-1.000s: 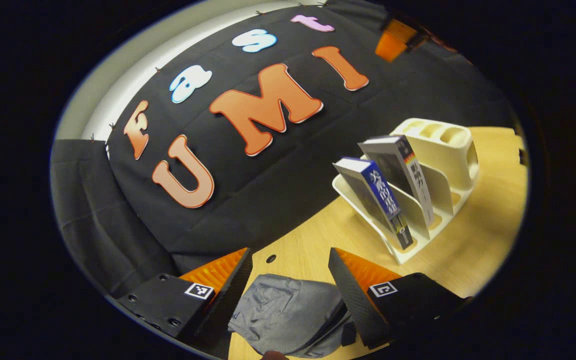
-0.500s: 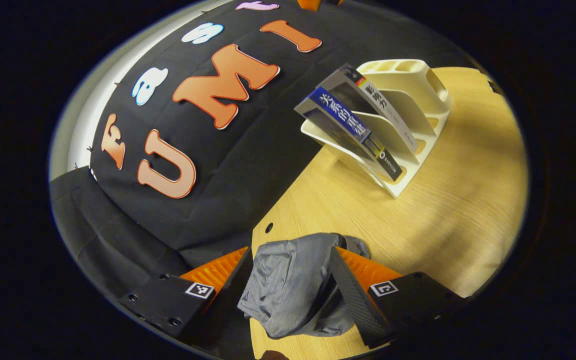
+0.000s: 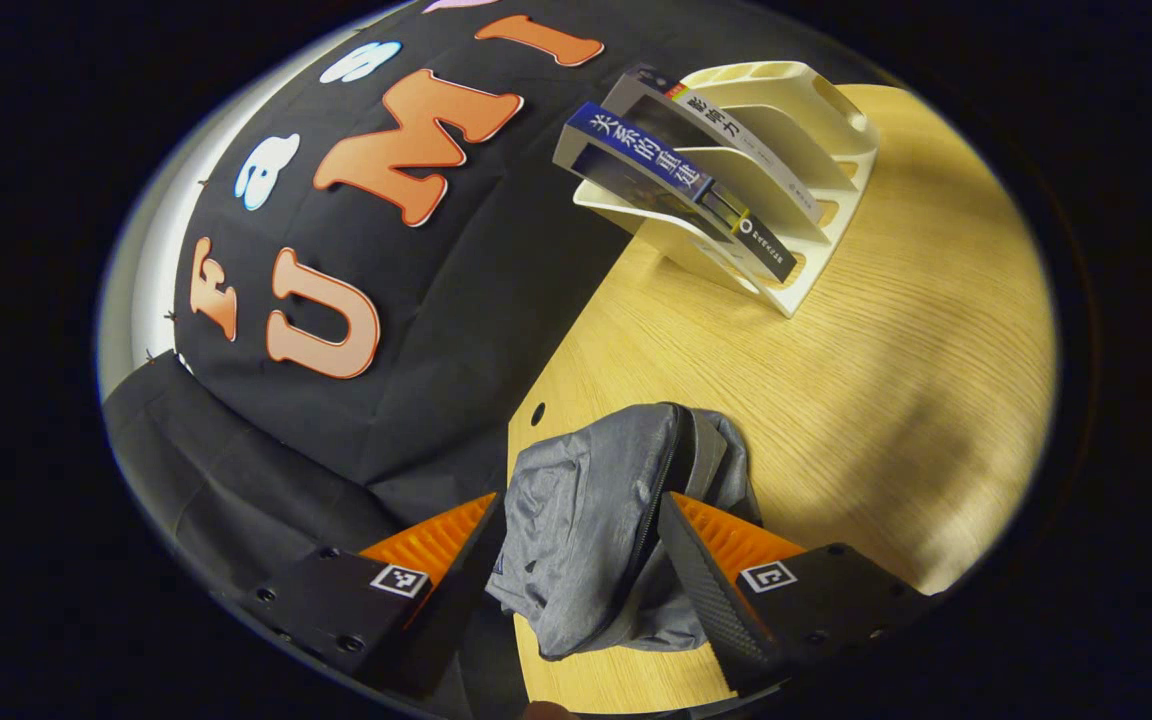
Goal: Open the schoolbag, grab two books from the bookshelf and put them into the schoolbag.
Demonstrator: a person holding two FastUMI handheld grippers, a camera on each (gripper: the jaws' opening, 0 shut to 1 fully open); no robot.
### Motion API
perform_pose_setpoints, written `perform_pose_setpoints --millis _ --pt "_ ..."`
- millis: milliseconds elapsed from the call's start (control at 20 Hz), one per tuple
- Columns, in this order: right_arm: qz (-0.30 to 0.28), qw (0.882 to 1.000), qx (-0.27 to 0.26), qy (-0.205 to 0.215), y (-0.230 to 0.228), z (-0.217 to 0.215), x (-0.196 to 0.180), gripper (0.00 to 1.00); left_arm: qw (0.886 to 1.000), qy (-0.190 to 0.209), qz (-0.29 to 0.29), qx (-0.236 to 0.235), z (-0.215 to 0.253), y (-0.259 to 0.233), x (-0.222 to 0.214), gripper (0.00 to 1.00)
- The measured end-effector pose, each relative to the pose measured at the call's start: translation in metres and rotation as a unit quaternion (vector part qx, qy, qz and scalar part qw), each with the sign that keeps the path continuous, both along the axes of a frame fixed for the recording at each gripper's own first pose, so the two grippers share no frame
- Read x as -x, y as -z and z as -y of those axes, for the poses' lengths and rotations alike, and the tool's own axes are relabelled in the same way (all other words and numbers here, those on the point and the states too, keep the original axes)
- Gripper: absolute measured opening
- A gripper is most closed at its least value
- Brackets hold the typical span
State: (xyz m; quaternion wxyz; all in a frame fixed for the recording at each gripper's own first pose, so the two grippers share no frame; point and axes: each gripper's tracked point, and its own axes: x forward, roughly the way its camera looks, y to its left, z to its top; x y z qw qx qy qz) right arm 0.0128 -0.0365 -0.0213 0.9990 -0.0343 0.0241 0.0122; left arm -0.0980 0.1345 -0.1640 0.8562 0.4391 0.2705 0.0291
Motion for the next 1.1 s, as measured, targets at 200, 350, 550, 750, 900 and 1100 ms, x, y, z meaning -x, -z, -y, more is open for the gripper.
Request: perform_pose_setpoints --millis 200,350,550,750,900,1100 --pt "0.001 1.000 -0.007 -0.003 0.000 0.004 -0.002 0.98 0.999 -0.001 -0.026 -0.027 -0.002 0.007 -0.005 0.96" --pt "0.007 1.000 -0.015 -0.002 -0.002 0.008 -0.003 0.98 0.998 -0.010 -0.047 -0.042 -0.006 0.009 -0.012 0.97" --pt "0.010 1.000 -0.016 0.001 -0.002 0.020 -0.004 0.98 0.995 -0.020 -0.081 -0.058 -0.014 0.016 -0.022 0.95" --pt "0.014 1.000 -0.023 0.007 -0.004 0.030 -0.003 0.98 0.992 -0.035 -0.095 -0.070 -0.025 0.019 -0.032 0.94" --pt "0.015 1.000 -0.021 0.011 -0.004 0.036 -0.001 0.98 0.991 -0.052 -0.099 -0.074 -0.032 0.019 -0.038 0.81" --pt "0.012 1.000 -0.020 0.014 -0.002 0.042 -0.001 0.98 0.991 -0.053 -0.109 -0.050 -0.029 0.022 -0.036 0.28"
